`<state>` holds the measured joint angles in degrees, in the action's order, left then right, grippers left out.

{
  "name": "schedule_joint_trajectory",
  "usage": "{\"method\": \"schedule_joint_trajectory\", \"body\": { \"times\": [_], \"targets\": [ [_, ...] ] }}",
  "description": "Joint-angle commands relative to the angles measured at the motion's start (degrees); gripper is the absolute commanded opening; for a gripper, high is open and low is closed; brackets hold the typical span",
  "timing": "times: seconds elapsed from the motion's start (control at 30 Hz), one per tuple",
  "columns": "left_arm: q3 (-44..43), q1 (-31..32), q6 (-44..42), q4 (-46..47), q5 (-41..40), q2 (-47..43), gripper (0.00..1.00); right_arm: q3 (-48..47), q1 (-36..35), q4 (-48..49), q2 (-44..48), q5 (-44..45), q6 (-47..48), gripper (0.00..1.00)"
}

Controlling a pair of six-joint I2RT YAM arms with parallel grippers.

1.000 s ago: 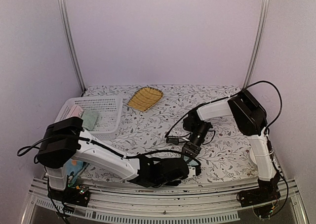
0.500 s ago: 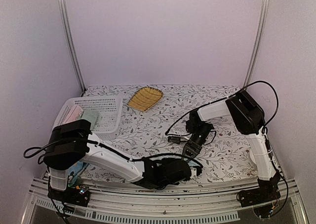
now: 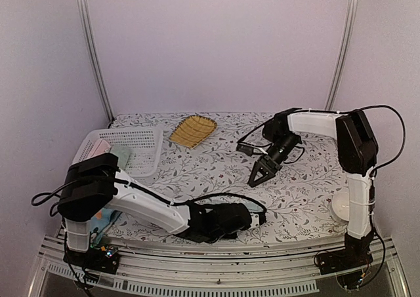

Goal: Roll the towels
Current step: Adjust the towel at the center of the board.

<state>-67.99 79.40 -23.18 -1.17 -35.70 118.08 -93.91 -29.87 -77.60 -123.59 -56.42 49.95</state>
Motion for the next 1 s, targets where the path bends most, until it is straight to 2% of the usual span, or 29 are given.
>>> {"method": "schedule_joint_trajectory", "body": {
  "times": [0.0, 0.23, 0.5, 0.7, 0.97],
  "targets": [
    [0.5, -4.5, 4.4, -6.1, 8.4, -2.6, 0.24, -2.5, 3.9, 0.0, 6.6, 1.2, -2.0, 0.58],
    [-1.9, -8.7, 8.4, -8.6, 15.6, -4.8, 0.16, 0.8, 8.3, 3.8, 12.3, 0.1, -3.4, 0.57],
    [-3.2, -13.4, 13.0, -10.0, 23.1, -9.6, 0.11, 5.5, 8.7, 8.4, 14.9, -0.7, -5.2, 0.57],
    [-4.0, -16.0, 16.7, -10.8, 26.7, -12.1, 0.09, 6.5, 8.9, 9.6, 14.7, -0.8, -5.3, 0.56],
    [-4.0, -18.1, 19.2, -11.2, 27.2, -14.1, 0.07, 7.8, 9.1, 10.3, 14.9, -1.4, -5.4, 0.56]
  ]
}}
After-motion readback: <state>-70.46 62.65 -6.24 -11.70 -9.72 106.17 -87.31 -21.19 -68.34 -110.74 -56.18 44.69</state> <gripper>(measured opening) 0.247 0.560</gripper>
